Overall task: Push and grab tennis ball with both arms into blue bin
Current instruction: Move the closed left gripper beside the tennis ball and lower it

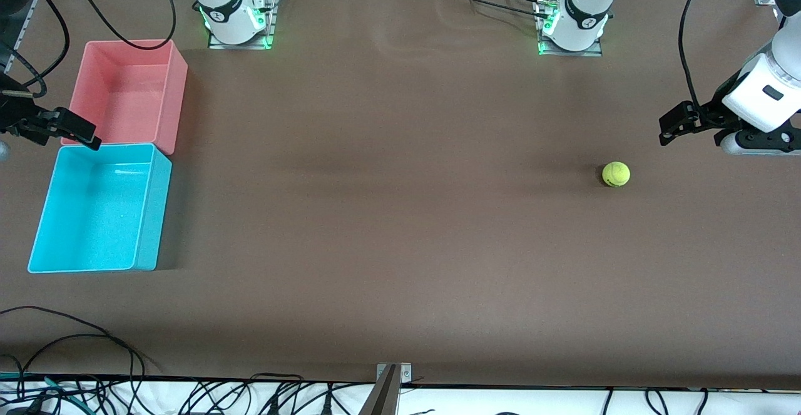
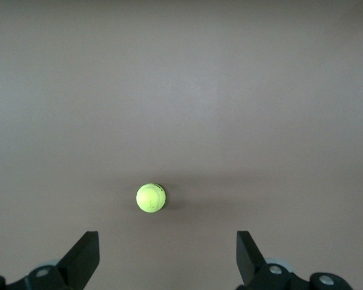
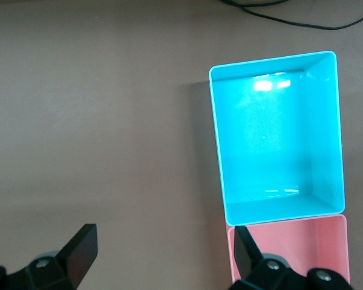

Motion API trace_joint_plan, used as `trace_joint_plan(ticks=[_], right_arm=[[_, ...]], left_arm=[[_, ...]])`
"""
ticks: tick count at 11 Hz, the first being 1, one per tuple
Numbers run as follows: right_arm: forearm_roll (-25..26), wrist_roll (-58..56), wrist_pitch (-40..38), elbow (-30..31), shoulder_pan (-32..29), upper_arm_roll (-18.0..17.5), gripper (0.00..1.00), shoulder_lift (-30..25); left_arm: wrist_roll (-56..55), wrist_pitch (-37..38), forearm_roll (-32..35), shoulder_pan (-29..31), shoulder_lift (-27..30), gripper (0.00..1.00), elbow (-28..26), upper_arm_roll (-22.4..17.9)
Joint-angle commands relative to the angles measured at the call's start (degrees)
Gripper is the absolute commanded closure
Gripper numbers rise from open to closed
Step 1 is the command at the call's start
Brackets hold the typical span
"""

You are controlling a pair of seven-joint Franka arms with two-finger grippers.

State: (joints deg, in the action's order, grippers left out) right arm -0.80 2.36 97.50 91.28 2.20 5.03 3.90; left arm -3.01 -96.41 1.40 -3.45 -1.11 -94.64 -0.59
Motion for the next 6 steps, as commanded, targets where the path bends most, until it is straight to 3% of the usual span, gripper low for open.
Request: trace_joint_plan(ticks=[1, 4, 5, 6], right_arm=[[-0.34, 0.01, -0.47, -1.01, -0.09, -0.02, 0.00, 0.14], [-0.25, 0.10, -0.47, -1.01, 0.00, -0.02, 0.00, 0.14], [-0.25, 0.01, -0.47, -1.01, 0.00, -0.02, 0.00, 0.14], [-0.25, 0.01, -0.47, -1.01, -0.09, -0.02, 0.00, 0.14]], left_arm=[[0.55, 1.66, 0.53, 0.99, -0.74, 0.00, 1.74, 0.24], [1.08, 1.66, 0.44, 2.13, -1.17, 0.00, 1.83, 0.15], [1.25, 1.75, 0.27, 2.22, -2.57, 0.02, 1.74, 0.24], [0.90, 1.83, 0.00, 2.13, -2.58, 0.11, 2.00, 0.24]])
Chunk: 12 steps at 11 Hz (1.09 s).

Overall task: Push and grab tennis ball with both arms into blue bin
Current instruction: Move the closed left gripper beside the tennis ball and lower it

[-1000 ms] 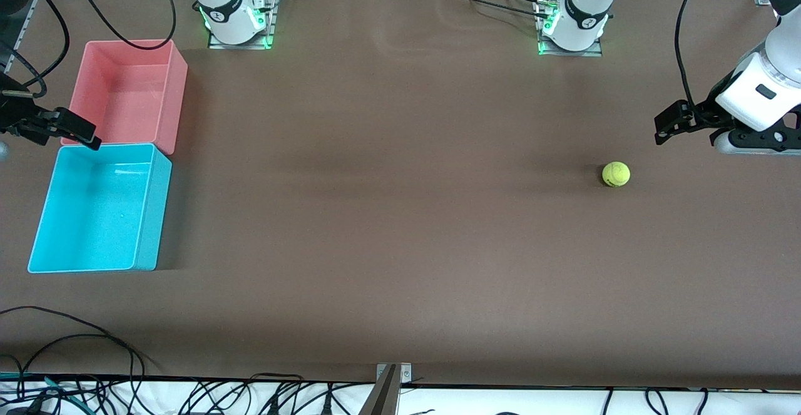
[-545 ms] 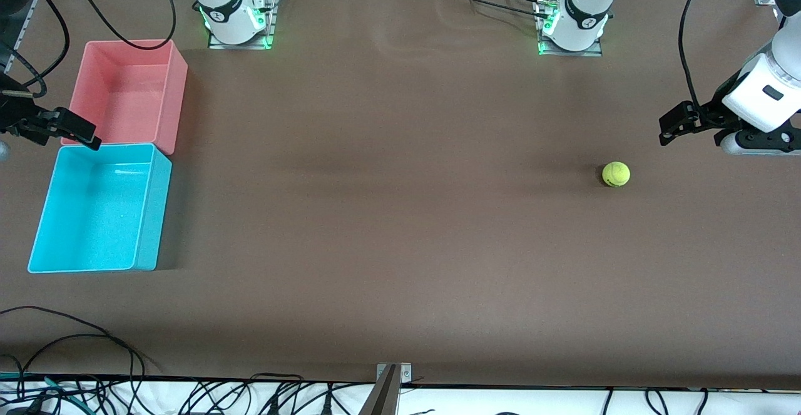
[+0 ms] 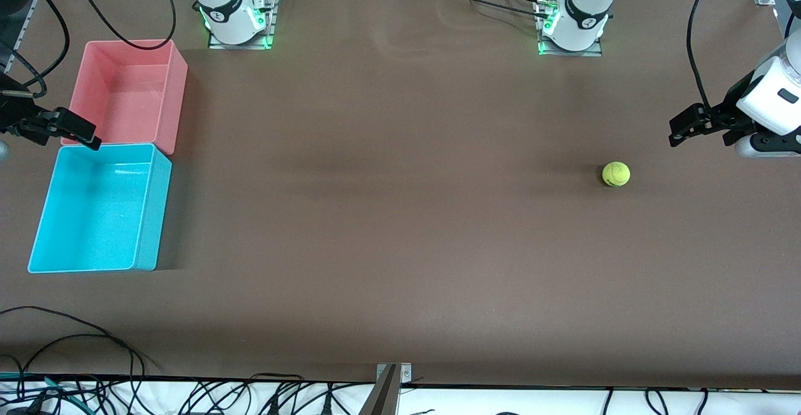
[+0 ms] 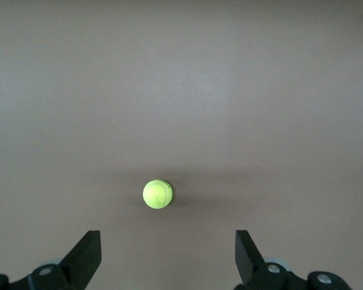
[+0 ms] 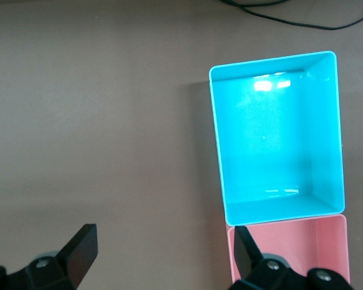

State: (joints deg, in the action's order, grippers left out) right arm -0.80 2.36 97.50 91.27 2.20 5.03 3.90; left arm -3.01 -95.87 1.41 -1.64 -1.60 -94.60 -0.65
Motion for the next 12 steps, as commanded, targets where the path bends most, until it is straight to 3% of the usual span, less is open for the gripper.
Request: trace_joint_plan(ticks=[1, 2, 3, 4, 6, 8, 9, 12], right_arm=[[-0.25, 0.01, -0.47, -1.01, -0.09, -0.02, 0.00, 0.14], [-0.25, 0.01, -0.47, -1.01, 0.00, -0.02, 0.00, 0.14], [-0.25, 0.01, -0.47, -1.01, 0.00, -0.02, 0.00, 0.14], [-0.25, 0.10, -0.38, -1.01, 0.00, -0.02, 0.00, 0.14], [-0.25, 0.10, -0.38, -1.01, 0.00, -0.02, 0.00, 0.14], [-0.25, 0.01, -0.38, -1.01, 0.00, -0.02, 0.00, 0.14], [-0.25, 0.01, -0.38, -1.01, 0.00, -0.02, 0.00, 0.14], [-0.34, 0.10, -0.38, -1.01, 0.00, -0.10, 0.00, 0.14]], left_arm=[[0.63, 1.38, -1.04, 0.41, -2.01, 0.09, 1.97, 0.30], [0.55, 1.30, -1.58, 0.41, -2.18, 0.09, 1.88, 0.30], [0.28, 1.30, -1.76, 0.41, -2.44, 0.22, 1.96, 0.21], [0.37, 1.30, -1.32, 0.41, -2.62, 0.51, 1.97, 0.12], [1.41, 1.38, 1.30, 1.19, -3.14, 1.00, 1.96, -0.75], [4.32, 1.38, 0.54, 5.40, -3.41, 1.00, 1.88, -1.02], [2.24, 1.38, -3.74, 9.25, -4.28, 1.00, 1.88, -1.02], [-14.42, 1.12, -3.52, 12.27, -8.05, 1.00, 1.88, -1.46]])
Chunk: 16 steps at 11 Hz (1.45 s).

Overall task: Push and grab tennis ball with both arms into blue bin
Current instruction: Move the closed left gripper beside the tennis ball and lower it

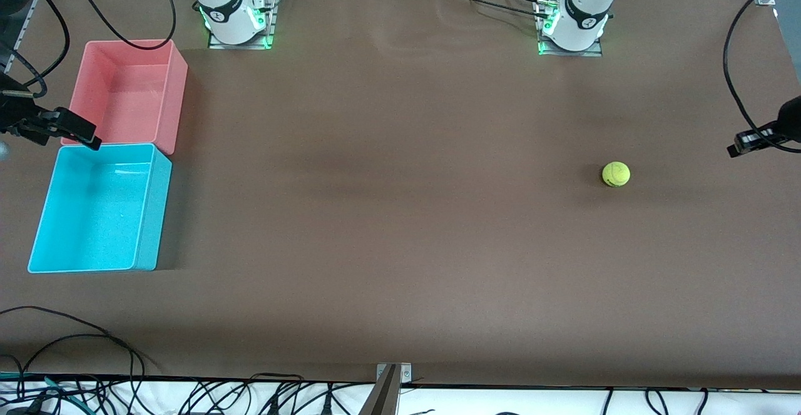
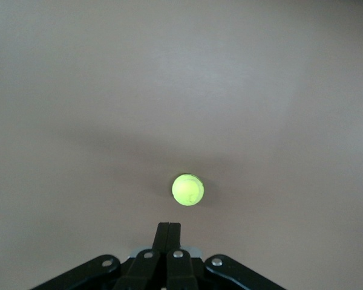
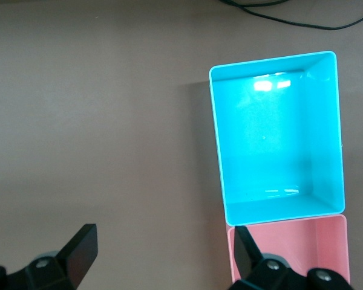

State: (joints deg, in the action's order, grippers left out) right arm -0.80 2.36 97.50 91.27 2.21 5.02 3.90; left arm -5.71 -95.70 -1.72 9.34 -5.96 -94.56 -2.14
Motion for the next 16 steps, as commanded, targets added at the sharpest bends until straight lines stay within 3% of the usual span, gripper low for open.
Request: trace_joint_plan(ticks=[1, 5, 8, 10, 13, 16], right_arm=[[-0.25, 0.10, -0.38, -1.01, -0.01, -0.10, 0.00, 0.14], [-0.25, 0.01, -0.38, -1.01, -0.01, -0.01, 0.00, 0.14], [-0.34, 0.18, -0.38, -1.01, -0.01, -0.10, 0.00, 0.14], [-0.34, 0.18, -0.38, -1.01, 0.07, -0.19, 0.00, 0.23], [-0.34, 0.10, -0.38, -1.01, -0.01, -0.10, 0.00, 0.23], [-0.34, 0.10, -0.38, -1.01, -0.01, -0.10, 0.00, 0.14]], left_arm=[[-19.00, 0.52, -0.91, 2.17, -4.58, 1.00, 1.49, 0.12], [-37.24, -5.97, -2.67, 3.67, -9.06, 1.00, 0.70, 0.12], [-39.63, -13.25, -5.75, 6.04, -10.56, 1.00, -3.59, 0.03], [-47.01, -19.15, -4.88, 6.04, -12.22, 1.00, -6.59, 0.03], [-49.57, -22.23, -4.88, 7.01, -13.90, 1.00, -10.36, 0.03], [-49.57, -41.62, -4.79, 6.84, -15.39, 1.00, -22.13, 0.20]])
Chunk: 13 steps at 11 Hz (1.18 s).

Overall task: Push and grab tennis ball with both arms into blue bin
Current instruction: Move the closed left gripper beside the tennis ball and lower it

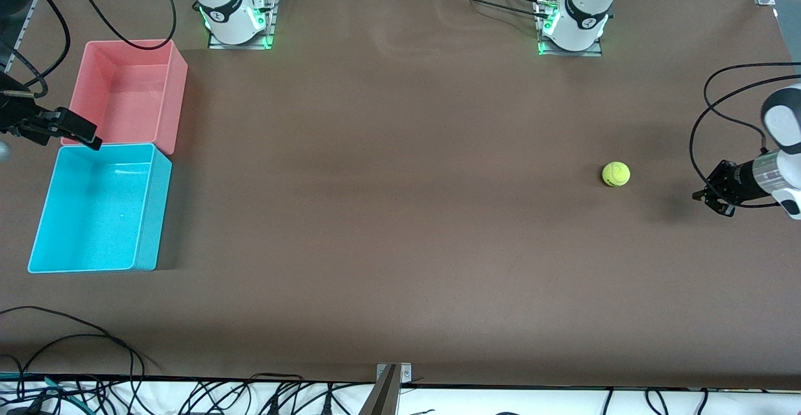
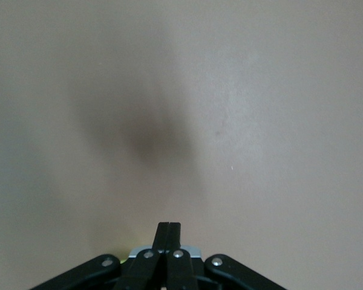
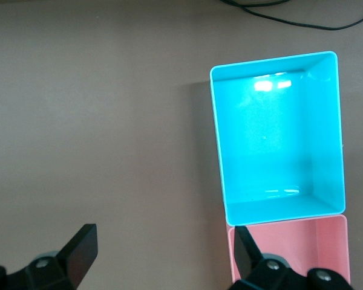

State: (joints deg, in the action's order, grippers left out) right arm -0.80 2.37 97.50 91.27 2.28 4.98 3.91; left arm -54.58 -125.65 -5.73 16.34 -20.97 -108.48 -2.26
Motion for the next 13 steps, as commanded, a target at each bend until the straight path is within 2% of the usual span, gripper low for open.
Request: trace_joint_plan(ticks=[1, 4, 8, 11, 13], right_arm=[[-0.34, 0.09, -0.38, -1.01, -0.08, -0.06, 0.00, 0.13], [-0.34, 0.09, -0.47, -1.01, -0.08, -0.06, 0.00, 0.13], [-0.34, 0.01, -0.56, -1.01, -0.08, -0.06, 0.00, 0.13], [-0.25, 0.01, -0.56, -1.01, -0.17, 0.03, 0.00, 0.13], [-0.34, 0.09, -0.56, -1.01, -0.17, 0.03, 0.00, 0.13]], left_arm=[[-0.79, -12.25, -0.87, -0.08, -1.35, 1.00, -8.41, 0.32], [-0.70, -13.74, -0.87, 0.62, -3.02, 1.00, -9.11, 0.32], [3.14, -17.08, -0.78, 5.36, -2.68, 1.00, -14.11, 0.23], [7.45, -18.40, -0.78, 8.87, -3.29, 1.00, -14.74, 0.32], [8.08, -18.50, -0.78, 9.15, -3.20, 1.00, -15.18, 0.24]])
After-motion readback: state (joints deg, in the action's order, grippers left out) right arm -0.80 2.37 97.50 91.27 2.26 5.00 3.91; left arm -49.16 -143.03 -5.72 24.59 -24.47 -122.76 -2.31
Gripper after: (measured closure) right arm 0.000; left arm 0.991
